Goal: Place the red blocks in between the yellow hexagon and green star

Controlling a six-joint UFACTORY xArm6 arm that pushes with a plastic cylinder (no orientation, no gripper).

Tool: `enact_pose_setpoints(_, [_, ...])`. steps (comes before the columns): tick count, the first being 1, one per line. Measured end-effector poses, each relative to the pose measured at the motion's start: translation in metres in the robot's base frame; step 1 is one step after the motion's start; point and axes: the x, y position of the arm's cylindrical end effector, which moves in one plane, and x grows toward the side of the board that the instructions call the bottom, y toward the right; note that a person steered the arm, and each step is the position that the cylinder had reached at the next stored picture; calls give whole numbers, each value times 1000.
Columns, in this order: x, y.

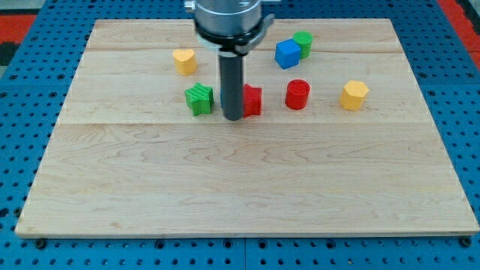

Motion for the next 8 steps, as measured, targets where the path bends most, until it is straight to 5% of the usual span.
enact_pose_setpoints(2, [-26,22])
enact_pose_setpoints(4, [-24,-16])
enact_pose_setpoints(6, [-103,-45])
enact_pose_setpoints(8, [-94,46])
